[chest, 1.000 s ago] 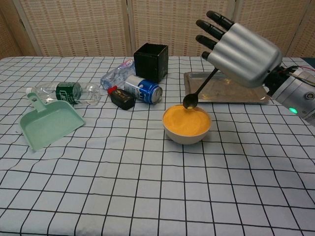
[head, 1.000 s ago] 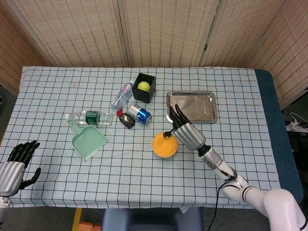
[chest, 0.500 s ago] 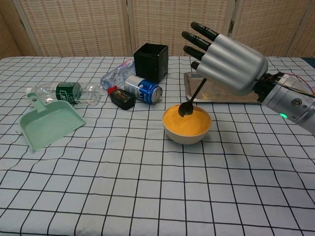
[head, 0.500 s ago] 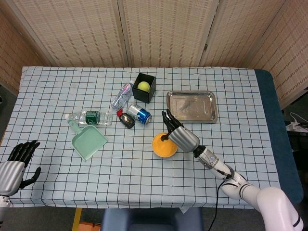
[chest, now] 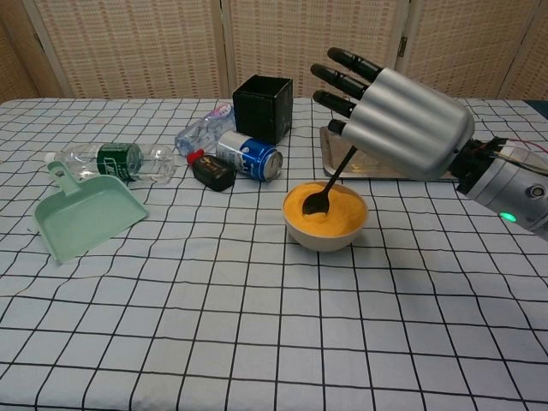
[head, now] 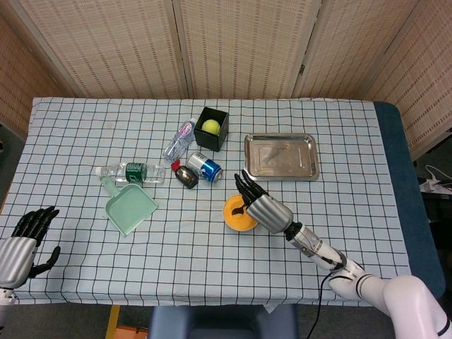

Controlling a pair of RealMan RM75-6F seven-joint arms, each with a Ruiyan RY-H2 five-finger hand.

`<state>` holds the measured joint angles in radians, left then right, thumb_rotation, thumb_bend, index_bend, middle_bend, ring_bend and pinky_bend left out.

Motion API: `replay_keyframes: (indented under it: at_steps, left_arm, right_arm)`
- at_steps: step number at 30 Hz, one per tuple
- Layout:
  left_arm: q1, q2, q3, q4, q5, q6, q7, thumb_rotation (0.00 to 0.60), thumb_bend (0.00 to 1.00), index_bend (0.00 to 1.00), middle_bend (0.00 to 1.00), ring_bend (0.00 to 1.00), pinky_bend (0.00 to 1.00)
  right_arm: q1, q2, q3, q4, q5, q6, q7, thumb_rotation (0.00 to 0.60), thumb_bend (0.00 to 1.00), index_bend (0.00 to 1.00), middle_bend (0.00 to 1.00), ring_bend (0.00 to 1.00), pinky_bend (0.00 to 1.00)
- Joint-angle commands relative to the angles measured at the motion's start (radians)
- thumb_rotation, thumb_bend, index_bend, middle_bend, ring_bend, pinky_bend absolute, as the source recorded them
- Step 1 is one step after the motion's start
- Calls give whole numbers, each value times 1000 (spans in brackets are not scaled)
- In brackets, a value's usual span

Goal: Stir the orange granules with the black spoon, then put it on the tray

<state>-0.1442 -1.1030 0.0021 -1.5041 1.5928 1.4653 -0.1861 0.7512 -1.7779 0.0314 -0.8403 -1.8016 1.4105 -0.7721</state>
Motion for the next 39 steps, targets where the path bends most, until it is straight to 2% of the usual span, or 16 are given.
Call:
replay_keyframes:
  at_steps: [1, 12, 18, 23, 28, 39]
  left_arm:
    - [-3, 1, 0, 0, -5, -7, -3, 600, 450, 0, 13, 0, 68]
    - [-4, -3, 2, -5, -3, -9, 8, 600, 450, 0, 14, 0, 69]
    - [-3, -2, 3, -5, -2, -6, 5, 600, 450, 0, 14, 0, 69]
    - [-3, -1, 3, -5, -2, -7, 1, 600, 450, 0, 14, 0, 72]
    - [-4, 1, 3, -4, -1, -6, -3, 600, 450, 0, 14, 0, 72]
    - [-3, 3, 6, -5, 5, -3, -8, 600, 450, 0, 14, 0, 72]
  right_arm:
    - [-12, 21, 10, -39, 13, 12, 31, 600, 349, 851, 200, 0, 60]
    - [-18, 52, 15, -37, -12, 37, -33, 600, 349, 851, 200, 0, 62]
    - [3, 17, -12, 89, -103, 114, -90, 600, 349, 851, 200, 0, 62]
    - [16, -10, -37, 155, -136, 115, -100, 600, 349, 851, 200, 0, 62]
    - [32, -5, -49, 158, -159, 117, -122, 600, 349, 851, 200, 0, 62]
    - [24, 13, -36, 125, -148, 134, -151, 600, 348, 851, 200, 0, 58]
